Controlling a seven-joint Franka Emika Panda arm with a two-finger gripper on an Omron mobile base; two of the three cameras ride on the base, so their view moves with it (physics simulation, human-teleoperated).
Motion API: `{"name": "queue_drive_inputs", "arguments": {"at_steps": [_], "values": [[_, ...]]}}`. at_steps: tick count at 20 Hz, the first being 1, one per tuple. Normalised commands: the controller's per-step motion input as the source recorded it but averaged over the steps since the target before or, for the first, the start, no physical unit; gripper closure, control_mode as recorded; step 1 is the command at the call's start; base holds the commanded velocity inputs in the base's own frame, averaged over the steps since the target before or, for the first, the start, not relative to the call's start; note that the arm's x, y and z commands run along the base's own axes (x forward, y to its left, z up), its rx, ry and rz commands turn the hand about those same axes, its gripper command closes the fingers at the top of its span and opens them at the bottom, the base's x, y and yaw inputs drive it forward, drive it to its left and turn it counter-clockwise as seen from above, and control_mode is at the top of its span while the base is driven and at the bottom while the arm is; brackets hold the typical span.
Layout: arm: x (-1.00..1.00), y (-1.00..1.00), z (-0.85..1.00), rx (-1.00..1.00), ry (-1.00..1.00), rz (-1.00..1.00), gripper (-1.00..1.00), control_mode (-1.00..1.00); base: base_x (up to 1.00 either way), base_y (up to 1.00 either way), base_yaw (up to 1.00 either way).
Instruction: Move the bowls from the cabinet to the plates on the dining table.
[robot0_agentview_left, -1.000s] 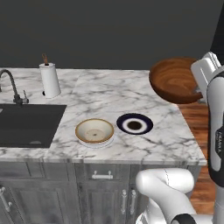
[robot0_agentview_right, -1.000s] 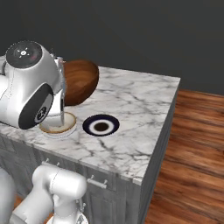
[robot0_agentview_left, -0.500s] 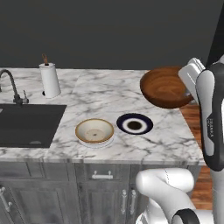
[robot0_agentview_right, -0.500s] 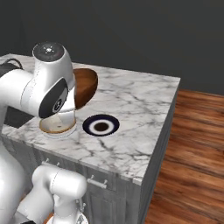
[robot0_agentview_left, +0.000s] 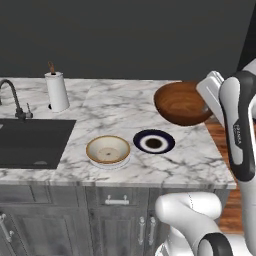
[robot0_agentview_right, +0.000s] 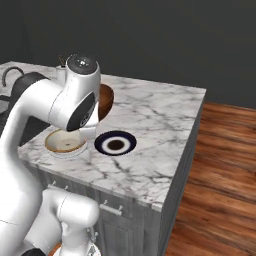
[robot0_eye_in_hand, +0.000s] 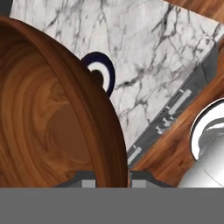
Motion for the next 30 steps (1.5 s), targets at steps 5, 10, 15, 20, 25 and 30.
{"name": "queue_drive_inputs", "arguments": {"at_steps": [5,10,15,20,25,30], "values": [[0.23,0.00,-0.33,0.00,0.00,0.05,1.00,-1.00,0.00,0.00,0.00],[0.27,-0.01,-0.29,0.00,0.00,0.05,1.00,-1.00,0.00,0.00,0.00],[0.31,0.00,-0.24,0.00,0.01,0.05,1.00,-1.00,0.00,0.00,0.00],[0.30,0.00,-0.25,0.00,0.05,0.04,1.00,-1.00,0.00,0.00,0.00],[0.31,0.00,-0.25,0.00,0.06,0.04,1.00,-1.00,0.00,0.00,0.00],[0.28,0.00,-0.29,0.03,0.05,0.02,1.00,-1.00,0.00,0.00,0.00]]}}
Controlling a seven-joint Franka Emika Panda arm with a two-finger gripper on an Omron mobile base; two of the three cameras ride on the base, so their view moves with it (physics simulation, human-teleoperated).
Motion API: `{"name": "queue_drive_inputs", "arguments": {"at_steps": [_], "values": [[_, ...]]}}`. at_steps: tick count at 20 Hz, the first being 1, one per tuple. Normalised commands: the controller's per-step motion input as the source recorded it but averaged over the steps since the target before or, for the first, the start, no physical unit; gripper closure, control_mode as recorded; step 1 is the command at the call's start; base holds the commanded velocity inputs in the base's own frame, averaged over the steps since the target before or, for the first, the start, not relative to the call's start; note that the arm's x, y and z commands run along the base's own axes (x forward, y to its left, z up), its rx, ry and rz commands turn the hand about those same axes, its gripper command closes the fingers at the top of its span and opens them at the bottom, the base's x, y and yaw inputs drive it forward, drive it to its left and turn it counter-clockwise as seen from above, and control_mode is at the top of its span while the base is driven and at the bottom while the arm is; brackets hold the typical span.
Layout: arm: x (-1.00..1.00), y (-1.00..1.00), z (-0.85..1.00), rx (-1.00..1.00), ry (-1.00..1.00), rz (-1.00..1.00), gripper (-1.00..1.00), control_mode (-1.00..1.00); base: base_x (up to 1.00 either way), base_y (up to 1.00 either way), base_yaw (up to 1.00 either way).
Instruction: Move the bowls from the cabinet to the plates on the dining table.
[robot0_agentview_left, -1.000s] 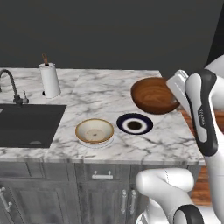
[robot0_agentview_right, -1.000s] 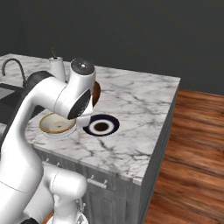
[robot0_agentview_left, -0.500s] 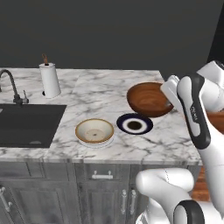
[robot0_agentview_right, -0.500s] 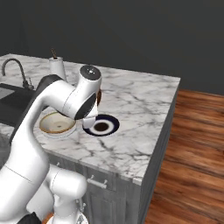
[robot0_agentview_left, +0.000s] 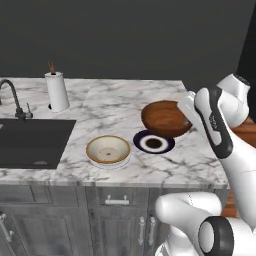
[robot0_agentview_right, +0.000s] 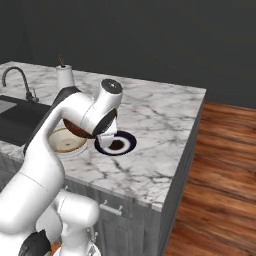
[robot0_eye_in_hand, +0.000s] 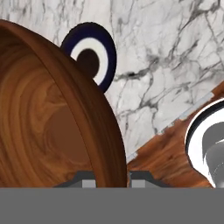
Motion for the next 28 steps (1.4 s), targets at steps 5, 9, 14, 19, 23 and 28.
{"name": "queue_drive_inputs", "arguments": {"at_steps": [5,9,14,19,23,28], "values": [[0.29,0.00,-0.31,0.05,0.01,0.01,1.00,-1.00,0.00,0.00,0.00],[0.29,0.00,-0.30,0.02,0.00,0.00,1.00,-1.00,0.00,0.00,0.00],[0.32,-0.02,-0.25,0.00,0.00,0.00,1.00,-1.00,0.00,0.00,0.00],[0.33,-0.01,-0.18,-0.02,0.01,0.00,1.00,-1.00,0.00,0.00,0.00],[0.32,-0.04,-0.19,-0.02,0.02,0.00,1.00,-1.00,0.00,0.00,0.00],[0.29,-0.07,-0.26,-0.01,0.03,0.00,1.00,-1.00,0.00,0.00,0.00]]}}
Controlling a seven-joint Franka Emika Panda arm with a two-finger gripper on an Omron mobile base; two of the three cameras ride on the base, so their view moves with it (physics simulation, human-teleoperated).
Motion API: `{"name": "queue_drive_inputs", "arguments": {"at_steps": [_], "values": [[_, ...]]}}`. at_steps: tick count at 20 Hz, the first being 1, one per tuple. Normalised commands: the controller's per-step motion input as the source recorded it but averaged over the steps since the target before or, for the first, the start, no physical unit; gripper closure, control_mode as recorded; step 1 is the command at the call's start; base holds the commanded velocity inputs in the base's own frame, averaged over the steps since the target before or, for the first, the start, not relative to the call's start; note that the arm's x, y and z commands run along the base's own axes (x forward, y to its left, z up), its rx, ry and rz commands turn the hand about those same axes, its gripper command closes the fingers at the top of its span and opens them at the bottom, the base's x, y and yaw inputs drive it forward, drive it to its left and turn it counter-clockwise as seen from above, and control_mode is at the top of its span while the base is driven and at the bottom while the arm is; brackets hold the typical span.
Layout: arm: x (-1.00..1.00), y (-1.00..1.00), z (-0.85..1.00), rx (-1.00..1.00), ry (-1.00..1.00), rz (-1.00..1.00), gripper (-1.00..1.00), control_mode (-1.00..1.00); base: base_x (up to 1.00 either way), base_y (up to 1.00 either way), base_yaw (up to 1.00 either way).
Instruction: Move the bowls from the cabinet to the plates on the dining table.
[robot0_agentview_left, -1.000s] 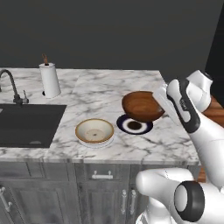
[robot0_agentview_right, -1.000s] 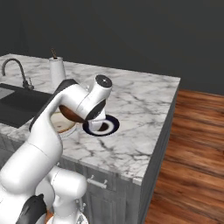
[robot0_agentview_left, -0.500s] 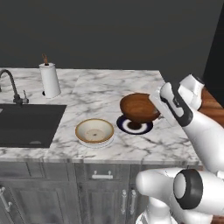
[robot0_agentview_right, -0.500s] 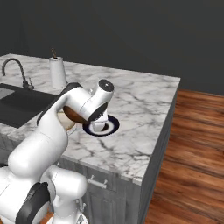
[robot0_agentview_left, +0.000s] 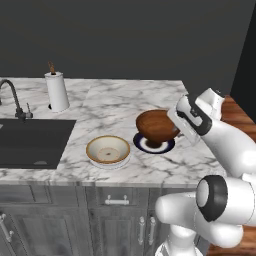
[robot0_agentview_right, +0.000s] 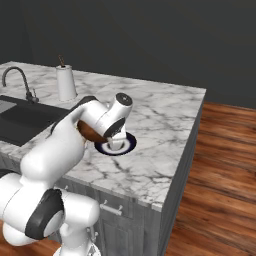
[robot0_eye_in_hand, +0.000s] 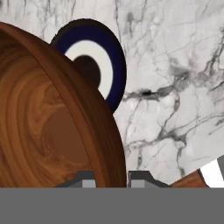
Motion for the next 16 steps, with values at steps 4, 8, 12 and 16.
{"name": "queue_drive_inputs", "arguments": {"at_steps": [4,8,12,16], "values": [[0.27,-0.07,-0.27,0.00,0.01,0.00,1.00,-1.00,0.00,0.00,0.00],[0.27,-0.05,-0.25,0.00,0.00,0.00,1.00,-1.00,0.00,0.00,0.00],[0.25,-0.03,-0.22,0.00,-0.01,0.00,1.00,-1.00,0.00,0.00,0.00],[0.27,-0.03,-0.23,0.00,-0.02,0.00,1.00,-1.00,0.00,0.00,0.00]]}}
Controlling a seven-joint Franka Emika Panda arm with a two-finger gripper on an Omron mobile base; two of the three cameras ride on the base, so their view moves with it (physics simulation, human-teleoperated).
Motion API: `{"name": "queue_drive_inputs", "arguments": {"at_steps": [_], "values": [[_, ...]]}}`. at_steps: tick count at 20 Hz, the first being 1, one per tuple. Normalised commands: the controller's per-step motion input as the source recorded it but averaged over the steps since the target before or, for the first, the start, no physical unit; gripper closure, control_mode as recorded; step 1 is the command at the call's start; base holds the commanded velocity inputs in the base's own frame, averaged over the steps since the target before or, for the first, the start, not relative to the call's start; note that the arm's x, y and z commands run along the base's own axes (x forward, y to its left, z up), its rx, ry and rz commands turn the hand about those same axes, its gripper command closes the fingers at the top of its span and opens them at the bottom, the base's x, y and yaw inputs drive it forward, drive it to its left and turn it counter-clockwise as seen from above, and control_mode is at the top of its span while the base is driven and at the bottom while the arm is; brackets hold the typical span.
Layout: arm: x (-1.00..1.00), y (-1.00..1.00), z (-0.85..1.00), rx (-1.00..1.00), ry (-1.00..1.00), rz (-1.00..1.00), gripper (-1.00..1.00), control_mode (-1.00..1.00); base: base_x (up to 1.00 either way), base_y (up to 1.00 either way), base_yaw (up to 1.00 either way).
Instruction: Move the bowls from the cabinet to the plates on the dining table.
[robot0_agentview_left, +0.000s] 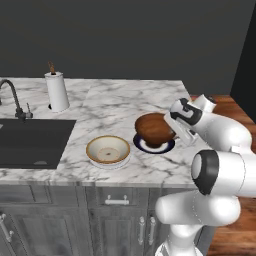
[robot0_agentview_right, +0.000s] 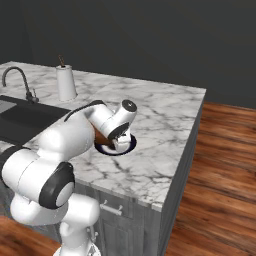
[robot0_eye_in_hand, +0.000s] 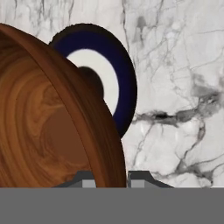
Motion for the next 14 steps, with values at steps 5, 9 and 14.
{"name": "queue_drive_inputs", "arguments": {"at_steps": [5,9,14], "values": [[0.28,-0.03,-0.17,-0.03,0.00,0.00,1.00,-1.00,0.00,0.00,0.00],[0.27,-0.02,-0.17,-0.04,0.00,0.00,1.00,-1.00,0.00,0.00,0.00],[0.28,-0.03,-0.19,-0.02,0.00,0.00,1.00,-1.00,0.00,0.00,0.00]]}}
